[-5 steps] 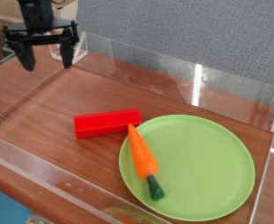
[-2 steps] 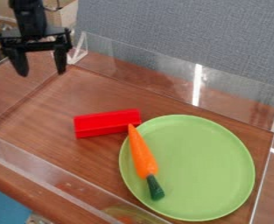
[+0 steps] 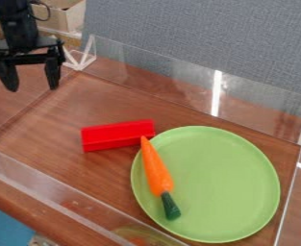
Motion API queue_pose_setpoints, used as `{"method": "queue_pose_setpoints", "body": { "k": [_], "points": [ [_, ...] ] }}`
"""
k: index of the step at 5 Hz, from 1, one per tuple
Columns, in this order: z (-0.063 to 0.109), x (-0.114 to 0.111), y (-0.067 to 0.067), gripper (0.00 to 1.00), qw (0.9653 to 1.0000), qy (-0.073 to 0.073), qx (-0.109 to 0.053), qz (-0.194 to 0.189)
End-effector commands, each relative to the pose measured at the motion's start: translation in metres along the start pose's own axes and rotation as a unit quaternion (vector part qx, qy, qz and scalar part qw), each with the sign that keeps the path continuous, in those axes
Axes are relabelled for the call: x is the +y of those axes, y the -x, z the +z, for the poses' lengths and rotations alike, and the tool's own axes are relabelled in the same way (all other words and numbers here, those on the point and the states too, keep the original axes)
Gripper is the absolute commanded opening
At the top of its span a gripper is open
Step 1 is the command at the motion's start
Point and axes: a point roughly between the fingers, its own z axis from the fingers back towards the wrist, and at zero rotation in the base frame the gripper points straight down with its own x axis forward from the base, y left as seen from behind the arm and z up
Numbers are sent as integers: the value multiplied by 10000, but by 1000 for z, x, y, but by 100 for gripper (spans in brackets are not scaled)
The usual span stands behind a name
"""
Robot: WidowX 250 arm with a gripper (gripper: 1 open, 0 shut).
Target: Move the carrot from the green plate to the table
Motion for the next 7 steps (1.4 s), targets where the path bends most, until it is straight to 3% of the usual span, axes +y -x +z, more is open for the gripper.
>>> {"method": "queue_pose_setpoints", "body": {
  "k": [1,2,4,6,7],
  "points": [
    [24,0,-7,100,9987,13,-517,1],
    [15,-5,-3,100,9989,4,-435,-198],
    [7,-7,-5,100,9975,63,-427,-560],
    [-2,13,-32,100,9989,-12,-460,-124],
    [-4,17,-27,100,9989,-45,-444,143]
  ]
}}
